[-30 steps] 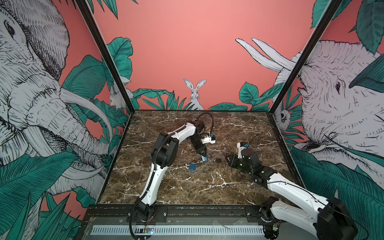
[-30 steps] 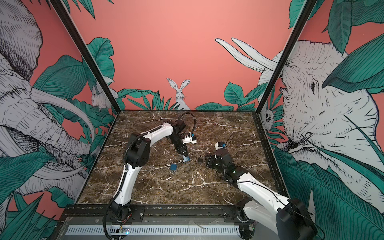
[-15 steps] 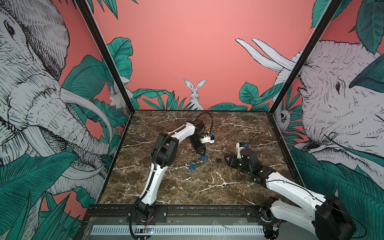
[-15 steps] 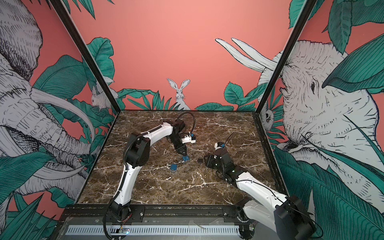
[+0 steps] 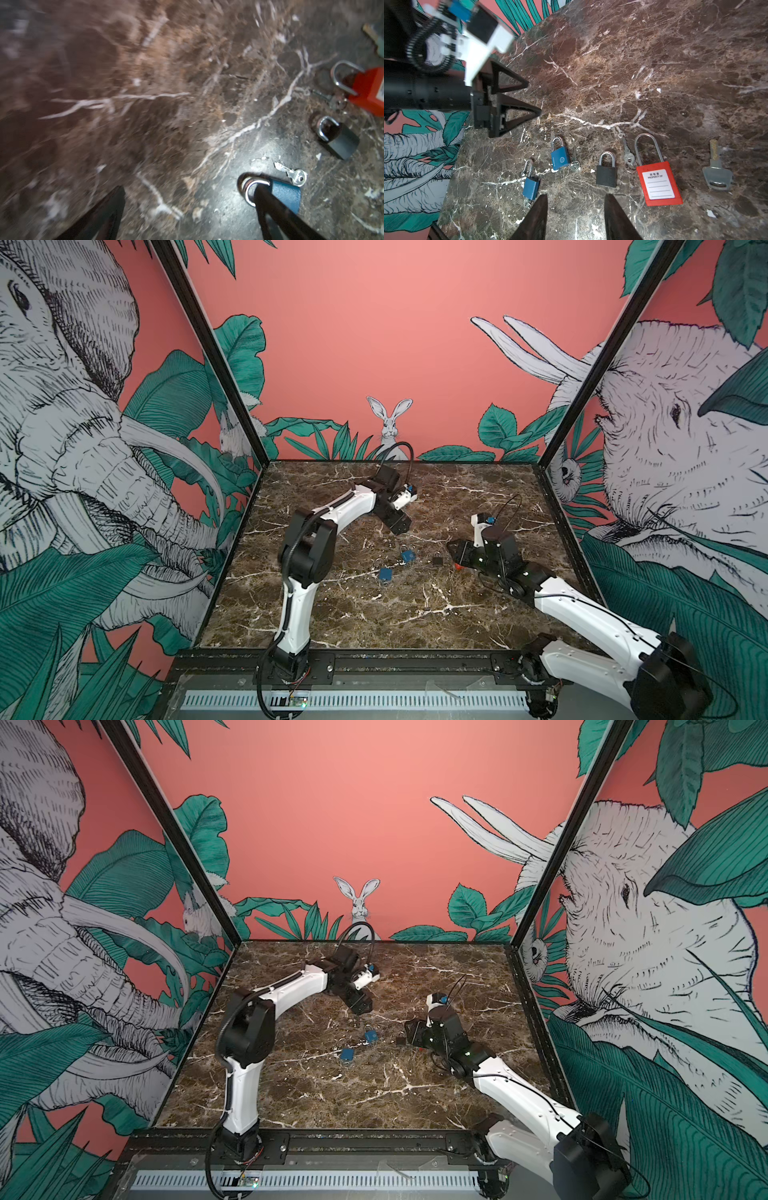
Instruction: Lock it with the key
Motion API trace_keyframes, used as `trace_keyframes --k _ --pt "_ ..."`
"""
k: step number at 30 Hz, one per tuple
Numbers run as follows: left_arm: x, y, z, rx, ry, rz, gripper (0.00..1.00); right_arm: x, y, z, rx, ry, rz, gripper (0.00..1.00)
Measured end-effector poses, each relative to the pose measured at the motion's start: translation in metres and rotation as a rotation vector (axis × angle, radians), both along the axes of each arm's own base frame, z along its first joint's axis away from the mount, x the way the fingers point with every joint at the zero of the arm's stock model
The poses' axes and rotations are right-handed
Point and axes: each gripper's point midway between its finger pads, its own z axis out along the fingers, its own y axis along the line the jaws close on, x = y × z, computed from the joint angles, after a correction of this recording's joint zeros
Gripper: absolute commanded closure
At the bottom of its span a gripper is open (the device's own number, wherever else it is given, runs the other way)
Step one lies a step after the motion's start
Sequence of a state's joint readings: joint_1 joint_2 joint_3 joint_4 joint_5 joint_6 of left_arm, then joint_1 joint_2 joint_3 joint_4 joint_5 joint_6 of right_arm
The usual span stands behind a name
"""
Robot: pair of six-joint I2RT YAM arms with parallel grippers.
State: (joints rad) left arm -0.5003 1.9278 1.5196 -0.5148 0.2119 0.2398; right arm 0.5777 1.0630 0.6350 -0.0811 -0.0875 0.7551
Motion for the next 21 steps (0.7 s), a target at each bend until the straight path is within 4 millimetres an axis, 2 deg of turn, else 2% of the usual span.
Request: trace_keyframes --k 4,7,9,14,17,21 --pt "-0.007 0.036 0.057 -0.126 -0.172 0.188 0.03 -0.001 0.009 -0.002 -0.017 0.017 0.024 0.56" --pt "-0.033 0.051 0.083 -0.246 -0.25 0.3 0.03 -0.005 0.022 -0.007 -0.059 0.04 0.054 0.56" --pt "-0.053 0.06 0.087 -0.305 -0.256 0.357 0.03 -0.007 0.033 -0.011 -0.106 0.049 0.073 0.55" --pt "-0.103 0.086 0.077 -0.311 -0.252 0.457 0.03 -0.016 0.063 -0.021 -0.236 0.058 0.134 0.53" --pt "-0.124 0.096 0.082 -0.327 -0.25 0.474 0.03 -0.021 0.077 -0.03 -0.3 0.068 0.163 0.52" --pt "-0.142 0.107 0.081 -0.368 -0.232 0.508 0.03 -0.029 0.097 -0.042 -0.354 0.083 0.202 0.5"
